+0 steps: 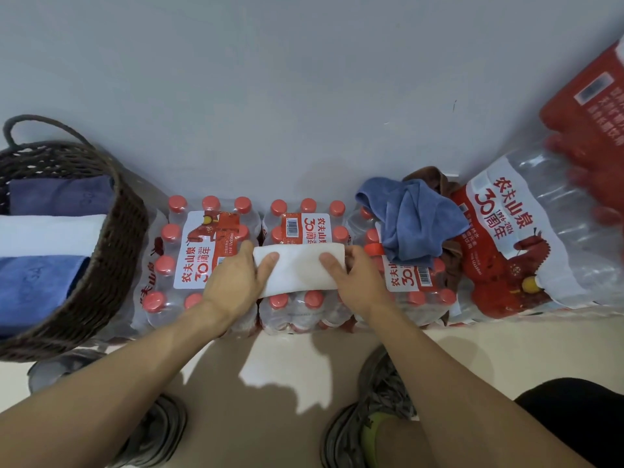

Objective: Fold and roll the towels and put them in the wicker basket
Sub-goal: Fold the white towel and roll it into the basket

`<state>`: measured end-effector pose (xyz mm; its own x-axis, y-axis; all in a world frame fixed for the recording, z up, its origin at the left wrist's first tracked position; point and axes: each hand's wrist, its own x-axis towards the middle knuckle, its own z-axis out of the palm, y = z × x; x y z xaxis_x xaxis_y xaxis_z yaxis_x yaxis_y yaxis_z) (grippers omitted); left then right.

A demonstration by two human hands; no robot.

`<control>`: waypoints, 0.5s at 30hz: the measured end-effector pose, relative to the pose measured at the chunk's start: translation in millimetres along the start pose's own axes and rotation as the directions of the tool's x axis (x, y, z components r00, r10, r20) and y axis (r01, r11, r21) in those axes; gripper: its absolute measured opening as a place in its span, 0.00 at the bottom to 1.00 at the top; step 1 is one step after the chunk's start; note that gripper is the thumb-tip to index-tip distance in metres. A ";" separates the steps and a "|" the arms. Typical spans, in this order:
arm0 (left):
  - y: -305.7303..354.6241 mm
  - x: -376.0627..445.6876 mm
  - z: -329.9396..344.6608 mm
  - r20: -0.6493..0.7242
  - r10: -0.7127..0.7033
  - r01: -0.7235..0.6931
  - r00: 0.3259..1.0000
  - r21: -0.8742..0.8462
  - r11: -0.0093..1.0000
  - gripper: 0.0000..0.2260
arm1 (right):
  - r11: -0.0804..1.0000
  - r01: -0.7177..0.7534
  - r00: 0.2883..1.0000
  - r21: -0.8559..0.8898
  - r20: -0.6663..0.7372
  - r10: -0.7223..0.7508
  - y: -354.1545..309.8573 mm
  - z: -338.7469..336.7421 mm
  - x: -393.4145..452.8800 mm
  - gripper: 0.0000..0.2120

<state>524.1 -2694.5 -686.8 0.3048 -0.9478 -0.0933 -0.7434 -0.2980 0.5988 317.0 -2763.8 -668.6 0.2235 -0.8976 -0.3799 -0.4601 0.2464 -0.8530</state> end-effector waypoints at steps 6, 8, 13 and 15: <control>18.2 7.8 -13.3 0.147 -0.146 0.131 0.978 0.104 0.986 0.18 | 0.984 -0.030 0.994 -0.175 -0.111 0.010 -8.1 7.4 9.0 0.19; 26.8 14.4 -20.1 0.250 -0.265 0.247 0.931 0.100 0.964 0.23 | 0.973 -0.043 0.995 -0.228 -0.100 0.021 -10.3 6.4 10.6 0.20; 39.3 21.2 -29.6 0.351 -0.392 0.488 0.851 -0.250 0.836 0.25 | 0.953 -0.070 0.997 -0.296 -0.002 0.072 -14.9 -3.8 10.6 0.23; 38.8 22.8 -35.0 0.403 -0.411 0.555 0.818 -0.365 0.747 0.24 | 0.930 -0.085 0.992 -0.358 0.053 0.111 -21.5 -11.7 10.2 0.23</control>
<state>523.1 -2723.7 -637.8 0.3144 -0.6984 -0.6429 -0.1685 -0.7076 0.6862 319.1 -2782.5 -650.0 0.2161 -0.8444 -0.4902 -0.7544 0.1743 -0.6328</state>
